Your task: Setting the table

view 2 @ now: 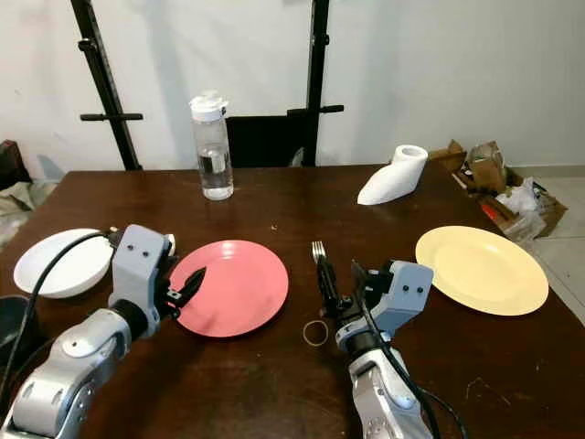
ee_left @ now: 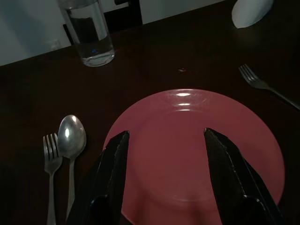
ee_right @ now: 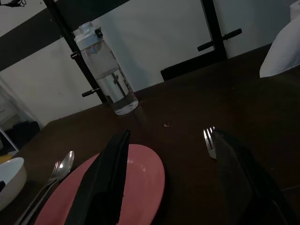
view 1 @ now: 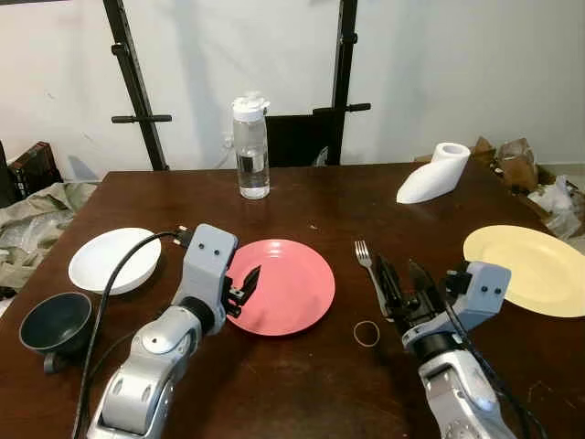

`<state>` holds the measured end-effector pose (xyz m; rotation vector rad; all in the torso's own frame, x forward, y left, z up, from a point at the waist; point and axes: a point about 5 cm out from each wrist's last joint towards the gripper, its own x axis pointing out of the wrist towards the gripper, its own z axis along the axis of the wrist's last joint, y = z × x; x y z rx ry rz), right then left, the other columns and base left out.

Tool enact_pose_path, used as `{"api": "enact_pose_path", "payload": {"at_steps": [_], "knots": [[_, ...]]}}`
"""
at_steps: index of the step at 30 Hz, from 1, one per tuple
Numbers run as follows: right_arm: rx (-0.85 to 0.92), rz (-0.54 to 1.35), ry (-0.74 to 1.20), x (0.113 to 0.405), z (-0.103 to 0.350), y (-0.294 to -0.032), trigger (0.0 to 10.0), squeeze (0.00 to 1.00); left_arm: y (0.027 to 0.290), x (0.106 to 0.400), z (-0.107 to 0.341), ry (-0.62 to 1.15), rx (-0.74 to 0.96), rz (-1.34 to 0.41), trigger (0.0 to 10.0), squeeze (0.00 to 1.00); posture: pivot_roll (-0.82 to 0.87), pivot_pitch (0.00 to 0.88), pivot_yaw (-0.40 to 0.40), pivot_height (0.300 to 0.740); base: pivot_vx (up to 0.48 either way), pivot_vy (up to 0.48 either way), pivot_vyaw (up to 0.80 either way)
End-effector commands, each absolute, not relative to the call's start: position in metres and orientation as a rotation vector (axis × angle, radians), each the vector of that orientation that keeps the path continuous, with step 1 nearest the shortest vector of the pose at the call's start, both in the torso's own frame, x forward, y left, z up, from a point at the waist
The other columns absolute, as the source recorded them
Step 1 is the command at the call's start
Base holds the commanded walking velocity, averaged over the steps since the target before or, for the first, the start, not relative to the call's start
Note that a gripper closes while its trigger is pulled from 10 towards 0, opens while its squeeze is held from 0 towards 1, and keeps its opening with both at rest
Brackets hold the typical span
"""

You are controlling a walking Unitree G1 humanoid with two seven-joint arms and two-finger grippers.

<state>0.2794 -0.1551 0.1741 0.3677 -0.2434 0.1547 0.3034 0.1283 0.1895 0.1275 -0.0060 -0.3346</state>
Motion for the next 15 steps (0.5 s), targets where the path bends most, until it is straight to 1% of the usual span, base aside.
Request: {"api": "enact_pose_path", "payload": {"at_steps": [1, 13, 15], "knots": [[0.374, 0.146, -0.23, 0.28, 0.1698, -0.1544, 10.0, 0.0, 0.1334, 0.3027, 0.1814, 0.021, 0.122, -0.309, 10.0, 0.0, 0.01, 0.026, 0.122, 0.74, 0.0, 0.0, 0.0], [0.375, 0.14, -0.226, 0.279, 0.1683, -0.1559, 10.0, 0.0, 0.1363, 0.3039, 0.1822, 0.01, 0.103, -0.289, 10.0, 0.0, 0.0, 0.024, 0.123, 0.74, 0.0, 0.0, 0.0], [0.374, 0.138, -0.227, 0.2794, 0.1684, -0.1564, 10.0, 0.0, 0.1361, 0.3047, 0.1825, 0.008, 0.102, -0.289, 10.0, 0.0, 0.0, 0.022, 0.123, 0.74, -0.268, 0.0, 0.0]]}}
